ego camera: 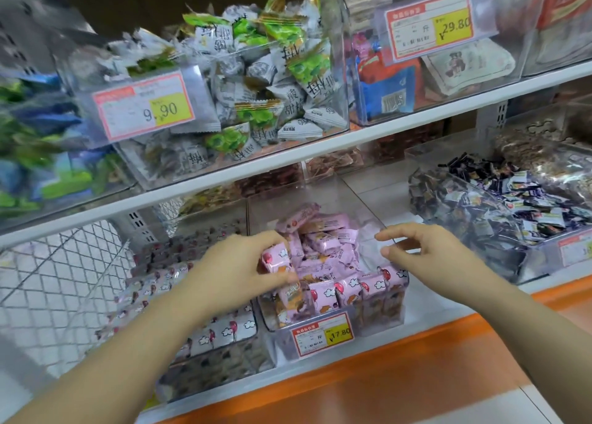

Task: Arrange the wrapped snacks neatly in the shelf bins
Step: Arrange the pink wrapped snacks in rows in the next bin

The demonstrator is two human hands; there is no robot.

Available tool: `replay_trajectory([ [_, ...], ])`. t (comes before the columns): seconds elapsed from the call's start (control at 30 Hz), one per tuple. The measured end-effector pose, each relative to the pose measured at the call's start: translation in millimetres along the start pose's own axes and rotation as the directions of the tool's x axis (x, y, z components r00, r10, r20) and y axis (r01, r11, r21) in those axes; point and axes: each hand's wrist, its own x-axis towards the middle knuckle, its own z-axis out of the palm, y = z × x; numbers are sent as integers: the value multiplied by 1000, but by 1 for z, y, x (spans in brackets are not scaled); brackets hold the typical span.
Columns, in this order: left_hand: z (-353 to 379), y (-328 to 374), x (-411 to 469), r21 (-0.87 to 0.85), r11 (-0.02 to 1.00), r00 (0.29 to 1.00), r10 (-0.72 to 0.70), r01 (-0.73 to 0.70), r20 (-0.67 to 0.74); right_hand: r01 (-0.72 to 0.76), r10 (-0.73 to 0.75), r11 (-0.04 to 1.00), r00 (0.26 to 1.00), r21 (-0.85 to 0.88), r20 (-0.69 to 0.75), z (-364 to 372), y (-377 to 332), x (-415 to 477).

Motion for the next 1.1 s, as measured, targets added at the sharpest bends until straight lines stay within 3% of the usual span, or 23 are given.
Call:
replay_trajectory([
  [0.23, 28, 17, 8, 77, 997, 989, 14, -25, 146, -3, 3, 1000, 1000, -21, 8, -2, 2, 1],
  [0.43, 22, 29, 9, 195, 972, 912, 39, -129, 408, -9, 10, 1000, 1000, -20, 12, -4, 3, 1],
  [0.63, 20, 31, 11, 215, 956, 875, 75, -199, 477, -20, 20, 999, 1000, -28, -4, -2, 2, -1],
  [0.77, 20, 24, 5, 151, 979, 924, 74, -139, 376, 2, -3, 997, 1000, -83, -4, 1, 3, -3],
  [0.83, 14, 19, -1, 25, 995, 959, 90, -101, 269, 28, -33, 988, 999, -150, -31, 2, 2, -4],
  [0.97, 3, 2, -23, -136, 990, 999, 31, -30, 7, 174, -228, 926, 965, -335, -131, 4, -18, -9],
  [1.03, 5, -8, -37, -206, 979, 997, -24, 7, -80, 233, -268, 929, 960, -289, -86, 11, -40, -8],
  [1.1, 10, -15, -50, -303, 952, 990, -79, 40, -117, 216, -207, 957, 976, -192, 66, 22, -63, -3],
])
